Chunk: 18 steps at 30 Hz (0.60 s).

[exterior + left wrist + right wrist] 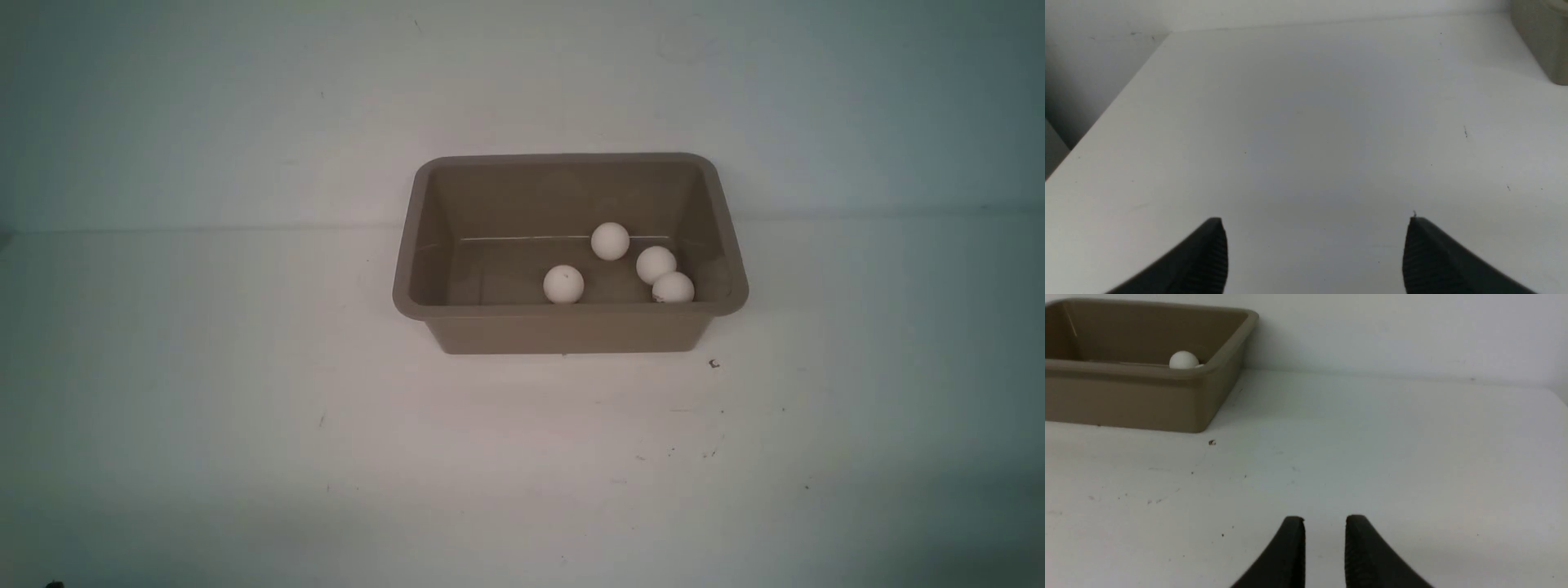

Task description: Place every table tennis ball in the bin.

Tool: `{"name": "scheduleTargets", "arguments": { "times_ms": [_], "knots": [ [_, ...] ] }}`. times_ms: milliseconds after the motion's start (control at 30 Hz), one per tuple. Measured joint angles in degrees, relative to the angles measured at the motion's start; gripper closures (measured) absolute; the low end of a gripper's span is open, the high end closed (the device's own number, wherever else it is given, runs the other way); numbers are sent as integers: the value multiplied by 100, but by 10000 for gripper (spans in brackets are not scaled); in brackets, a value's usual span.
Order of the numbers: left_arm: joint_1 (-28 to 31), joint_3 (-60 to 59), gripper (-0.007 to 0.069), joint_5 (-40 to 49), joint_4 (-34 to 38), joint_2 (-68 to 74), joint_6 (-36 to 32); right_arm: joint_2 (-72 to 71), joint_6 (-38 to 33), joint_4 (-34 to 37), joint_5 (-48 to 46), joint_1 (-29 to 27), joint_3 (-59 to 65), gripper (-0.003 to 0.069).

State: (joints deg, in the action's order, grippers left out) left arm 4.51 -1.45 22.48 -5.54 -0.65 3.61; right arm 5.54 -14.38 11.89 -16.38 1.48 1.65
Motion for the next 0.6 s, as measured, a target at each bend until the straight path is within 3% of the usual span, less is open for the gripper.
{"name": "scheduleTargets", "arguments": {
  "times_ms": [600],
  "knots": [
    [0,0,104,0,-2,0,0,-445,0,10,-407,0,-5,521]
  ]
}}
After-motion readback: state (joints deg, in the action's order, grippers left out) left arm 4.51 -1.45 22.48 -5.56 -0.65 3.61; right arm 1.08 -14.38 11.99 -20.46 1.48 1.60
